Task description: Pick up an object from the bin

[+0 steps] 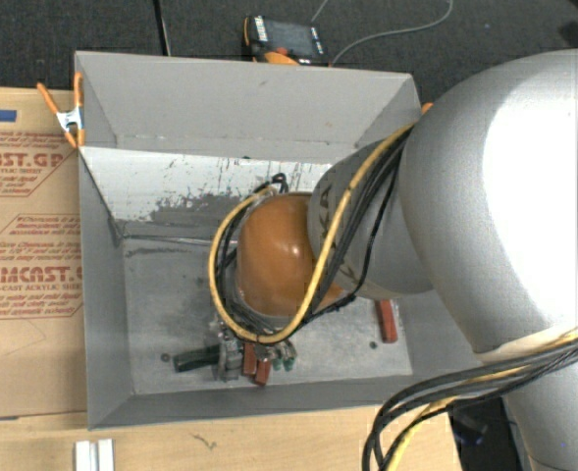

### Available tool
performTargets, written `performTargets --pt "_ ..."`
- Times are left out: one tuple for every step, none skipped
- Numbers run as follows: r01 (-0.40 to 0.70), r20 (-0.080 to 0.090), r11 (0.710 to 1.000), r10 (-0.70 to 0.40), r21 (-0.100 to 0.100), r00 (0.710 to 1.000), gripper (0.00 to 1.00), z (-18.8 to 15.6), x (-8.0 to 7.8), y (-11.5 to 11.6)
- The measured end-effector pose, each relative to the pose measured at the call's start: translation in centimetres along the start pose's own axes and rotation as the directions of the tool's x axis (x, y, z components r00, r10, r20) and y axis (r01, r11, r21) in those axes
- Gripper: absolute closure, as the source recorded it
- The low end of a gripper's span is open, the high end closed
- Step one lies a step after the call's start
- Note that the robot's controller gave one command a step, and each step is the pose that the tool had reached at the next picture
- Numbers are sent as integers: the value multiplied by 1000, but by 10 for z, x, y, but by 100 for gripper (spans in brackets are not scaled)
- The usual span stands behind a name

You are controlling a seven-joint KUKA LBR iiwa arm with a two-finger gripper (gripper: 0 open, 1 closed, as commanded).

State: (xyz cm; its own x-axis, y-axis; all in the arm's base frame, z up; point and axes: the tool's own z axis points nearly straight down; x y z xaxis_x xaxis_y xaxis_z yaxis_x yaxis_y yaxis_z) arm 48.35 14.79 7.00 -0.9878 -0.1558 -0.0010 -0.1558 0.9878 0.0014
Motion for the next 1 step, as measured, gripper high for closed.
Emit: performTargets --pt "16 9 1000 -16 1 1000 100 -147 -7 9"
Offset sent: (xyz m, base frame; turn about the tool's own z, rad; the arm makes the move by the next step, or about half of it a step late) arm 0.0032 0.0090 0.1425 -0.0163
